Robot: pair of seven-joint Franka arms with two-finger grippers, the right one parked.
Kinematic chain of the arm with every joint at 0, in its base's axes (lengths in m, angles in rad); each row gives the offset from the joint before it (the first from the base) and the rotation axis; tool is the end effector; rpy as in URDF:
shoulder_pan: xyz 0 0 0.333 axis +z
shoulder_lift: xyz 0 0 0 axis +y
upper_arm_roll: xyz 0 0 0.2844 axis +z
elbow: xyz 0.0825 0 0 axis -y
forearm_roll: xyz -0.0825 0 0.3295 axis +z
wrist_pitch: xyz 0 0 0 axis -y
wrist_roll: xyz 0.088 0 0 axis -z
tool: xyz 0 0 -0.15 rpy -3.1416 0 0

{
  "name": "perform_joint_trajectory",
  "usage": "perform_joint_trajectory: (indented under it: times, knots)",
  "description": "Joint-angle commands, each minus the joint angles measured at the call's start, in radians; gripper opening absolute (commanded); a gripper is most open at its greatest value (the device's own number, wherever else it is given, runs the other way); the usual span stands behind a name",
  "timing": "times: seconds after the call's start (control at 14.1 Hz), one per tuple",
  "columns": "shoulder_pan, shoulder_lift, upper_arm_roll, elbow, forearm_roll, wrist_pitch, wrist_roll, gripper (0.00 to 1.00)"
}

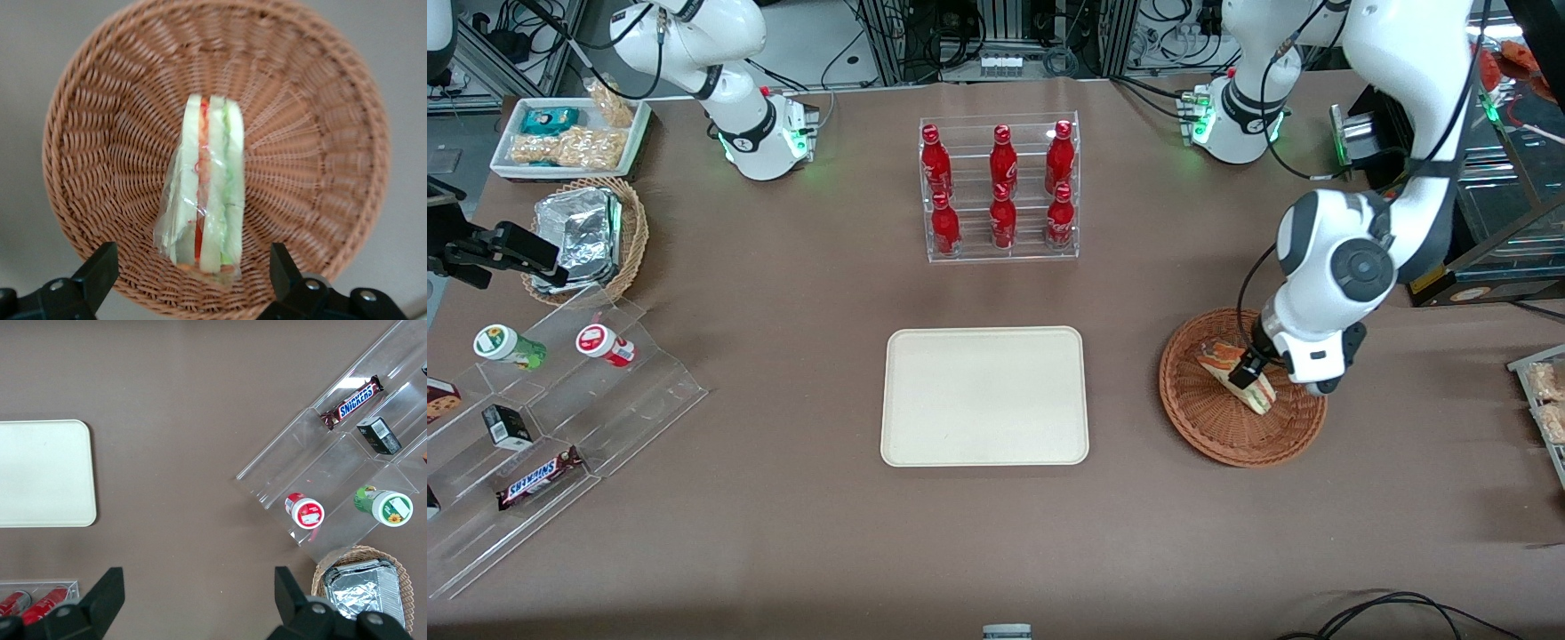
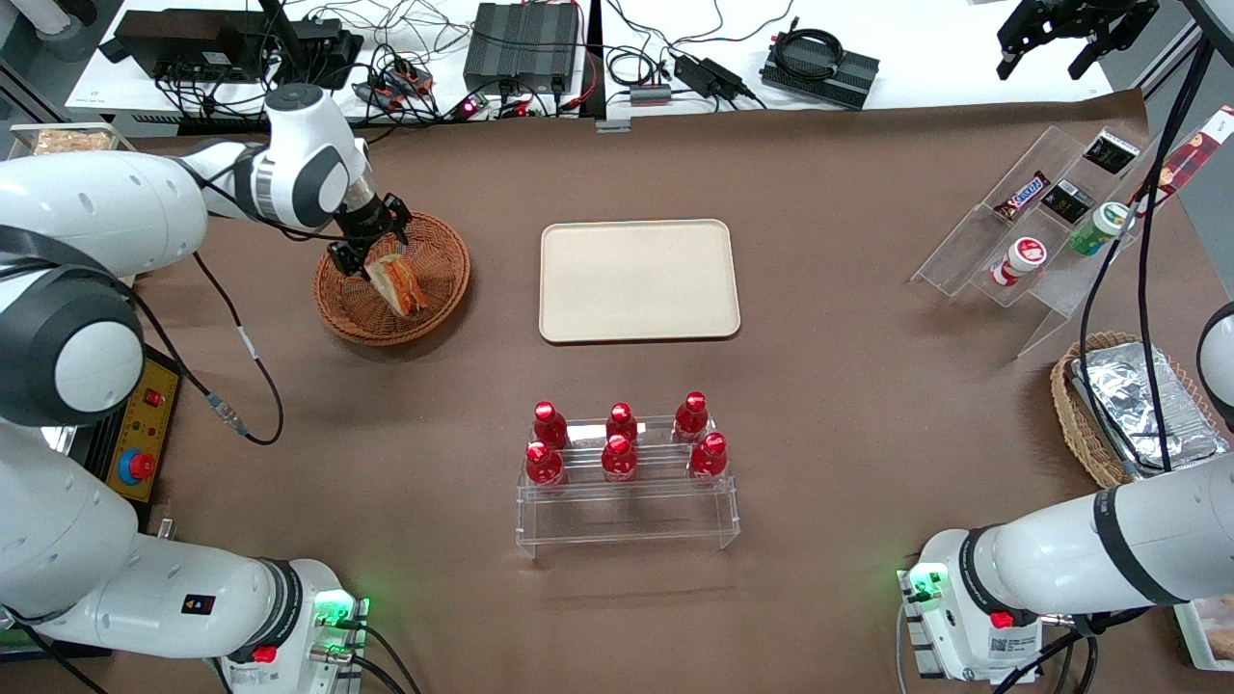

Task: Place sandwich from basket to tray
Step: 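Lower the left gripper and close it on the wrapped sandwich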

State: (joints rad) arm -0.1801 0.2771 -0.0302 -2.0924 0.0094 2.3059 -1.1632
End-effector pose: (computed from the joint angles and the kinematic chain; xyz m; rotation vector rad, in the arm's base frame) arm 0.5130 -0.1091 0.2502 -2.7602 -1.4147 0.0776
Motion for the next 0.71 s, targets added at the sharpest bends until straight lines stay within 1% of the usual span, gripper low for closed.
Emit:
perform_joint_trajectory:
  times: [0.0,0.14,0.21,0.28,0.35,0.57,0.64]
  knots:
    - [-0.01,0.053,0.007,0.014,0.004,0.017,-0.038,1.0]
    - [-0.006,0.048,0.009,0.009,0.006,0.007,-0.027,0.19]
    - [-0.004,0.042,0.009,0.012,0.004,-0.008,0.006,0.07]
    - [-0.001,0.037,0.01,0.024,0.006,-0.04,0.04,0.04]
    - [-0.001,0.033,0.012,0.053,0.004,-0.096,0.065,0.04]
    - [-0.001,0.042,0.01,0.225,0.001,-0.336,0.073,0.04]
    - [-0.007,0.042,0.009,0.259,0.001,-0.354,0.073,0.04]
